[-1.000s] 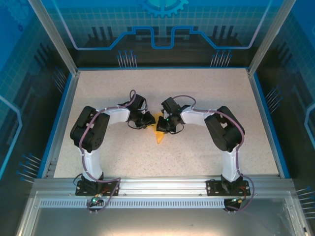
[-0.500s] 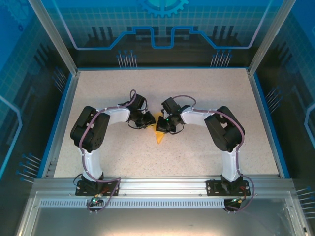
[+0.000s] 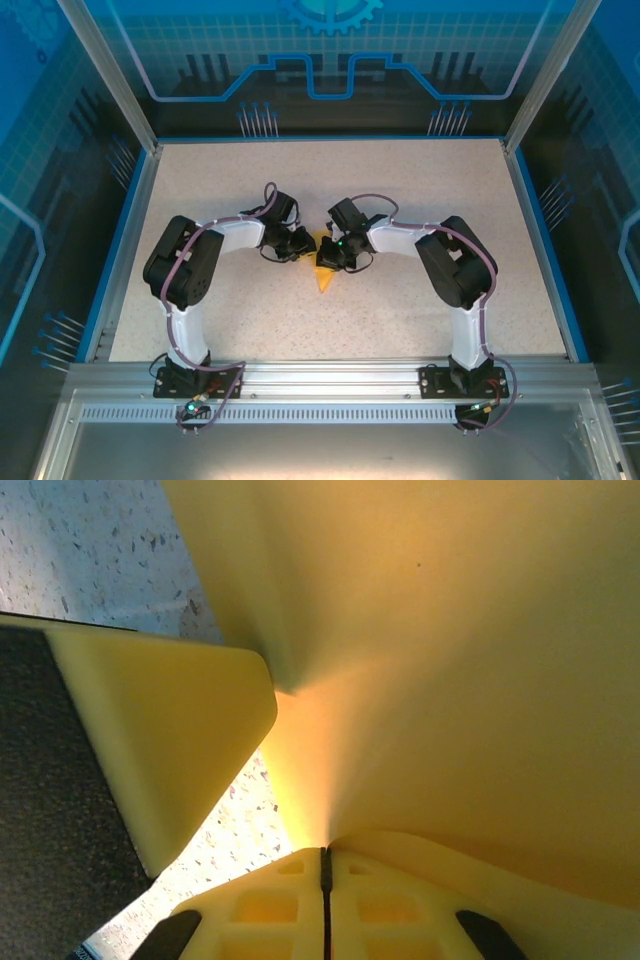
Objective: Fold a paper plane with a square sheet of paper (pick it up from the middle)
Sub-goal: Third fold the triangle at the center of the table.
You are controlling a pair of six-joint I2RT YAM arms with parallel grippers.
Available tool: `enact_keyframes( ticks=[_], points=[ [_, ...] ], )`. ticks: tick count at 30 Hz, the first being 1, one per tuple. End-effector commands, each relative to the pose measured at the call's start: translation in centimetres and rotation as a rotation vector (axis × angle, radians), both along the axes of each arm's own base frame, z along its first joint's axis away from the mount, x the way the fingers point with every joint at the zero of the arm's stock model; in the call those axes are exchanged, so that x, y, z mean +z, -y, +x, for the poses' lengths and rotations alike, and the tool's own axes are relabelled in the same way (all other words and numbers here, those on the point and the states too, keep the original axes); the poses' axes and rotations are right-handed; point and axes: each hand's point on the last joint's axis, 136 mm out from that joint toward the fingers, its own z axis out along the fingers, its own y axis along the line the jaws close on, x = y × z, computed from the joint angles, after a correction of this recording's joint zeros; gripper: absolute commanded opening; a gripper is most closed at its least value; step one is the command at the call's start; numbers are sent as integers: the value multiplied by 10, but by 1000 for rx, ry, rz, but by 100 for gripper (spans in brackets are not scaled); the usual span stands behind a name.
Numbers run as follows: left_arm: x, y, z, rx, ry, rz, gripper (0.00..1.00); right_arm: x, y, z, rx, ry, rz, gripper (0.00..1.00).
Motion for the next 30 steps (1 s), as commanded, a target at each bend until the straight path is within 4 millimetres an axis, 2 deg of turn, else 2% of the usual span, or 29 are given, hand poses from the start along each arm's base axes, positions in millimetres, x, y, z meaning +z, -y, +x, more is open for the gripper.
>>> enact_keyframes(
  ticks=[1, 4, 9, 11, 20, 25, 30],
  points=[
    [-24, -6, -16, -23, -64, 78, 21, -15, 0, -11, 28, -37, -23, 10],
    [-20, -6, -14, -21, -57, 75, 21, -17, 1, -12, 28, -40, -27, 15],
    [-11, -2, -9, -22, -41, 62, 21, -22, 3, -15, 30, -53, -34, 30],
    [-8, -1, -6, -23, -34, 56, 21, -24, 6, -16, 26, -56, -40, 32],
    [-1, 5, 1, -23, -24, 34, 20, -26, 10, -17, 25, -35, -21, 31],
    [1, 5, 0, -26, -25, 22, 20, -20, 7, -15, 46, -8, 12, 24],
    [-8, 1, -3, -20, -50, 44, 17, -13, 3, -14, 73, 11, 48, 18]
  ],
)
